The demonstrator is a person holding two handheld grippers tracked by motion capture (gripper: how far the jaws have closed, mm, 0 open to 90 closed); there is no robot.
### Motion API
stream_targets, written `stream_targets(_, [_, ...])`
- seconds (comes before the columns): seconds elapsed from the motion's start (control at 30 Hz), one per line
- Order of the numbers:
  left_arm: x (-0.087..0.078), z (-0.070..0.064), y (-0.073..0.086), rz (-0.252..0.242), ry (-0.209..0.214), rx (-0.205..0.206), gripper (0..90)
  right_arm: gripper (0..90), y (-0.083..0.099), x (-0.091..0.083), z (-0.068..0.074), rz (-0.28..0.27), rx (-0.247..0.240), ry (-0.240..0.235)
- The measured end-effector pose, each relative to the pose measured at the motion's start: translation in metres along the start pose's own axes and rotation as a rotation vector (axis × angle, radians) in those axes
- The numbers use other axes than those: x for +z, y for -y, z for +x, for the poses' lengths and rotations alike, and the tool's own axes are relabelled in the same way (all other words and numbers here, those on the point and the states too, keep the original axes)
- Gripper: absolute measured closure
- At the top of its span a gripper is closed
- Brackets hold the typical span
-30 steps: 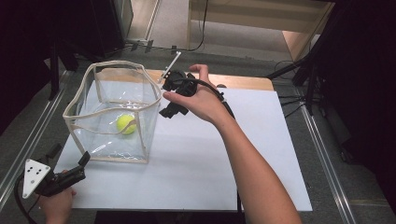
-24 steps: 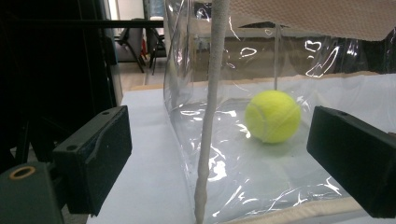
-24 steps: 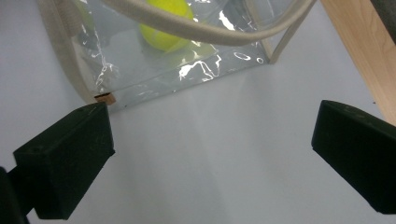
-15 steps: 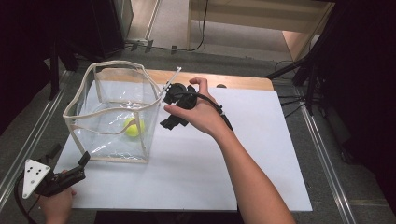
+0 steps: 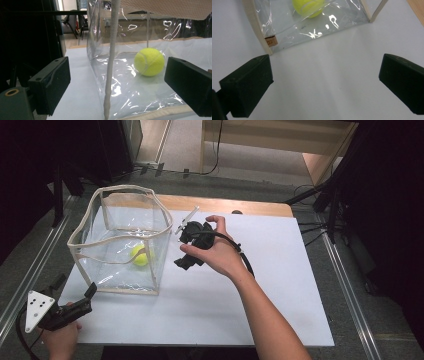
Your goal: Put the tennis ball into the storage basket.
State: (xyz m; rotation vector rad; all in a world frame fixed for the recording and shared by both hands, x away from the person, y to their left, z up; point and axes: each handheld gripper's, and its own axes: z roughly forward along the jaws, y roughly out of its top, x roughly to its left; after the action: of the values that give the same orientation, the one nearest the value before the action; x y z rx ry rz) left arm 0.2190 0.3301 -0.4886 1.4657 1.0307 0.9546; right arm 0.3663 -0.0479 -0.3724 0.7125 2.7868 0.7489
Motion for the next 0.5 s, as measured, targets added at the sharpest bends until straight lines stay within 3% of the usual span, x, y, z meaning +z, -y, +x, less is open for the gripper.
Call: stream_targets(0.5, [0.000,0.000,0.000,0.002,0.000,0.000,6.9,0.0,0.024,0.007,0.008,-0.027,0.020,0.009])
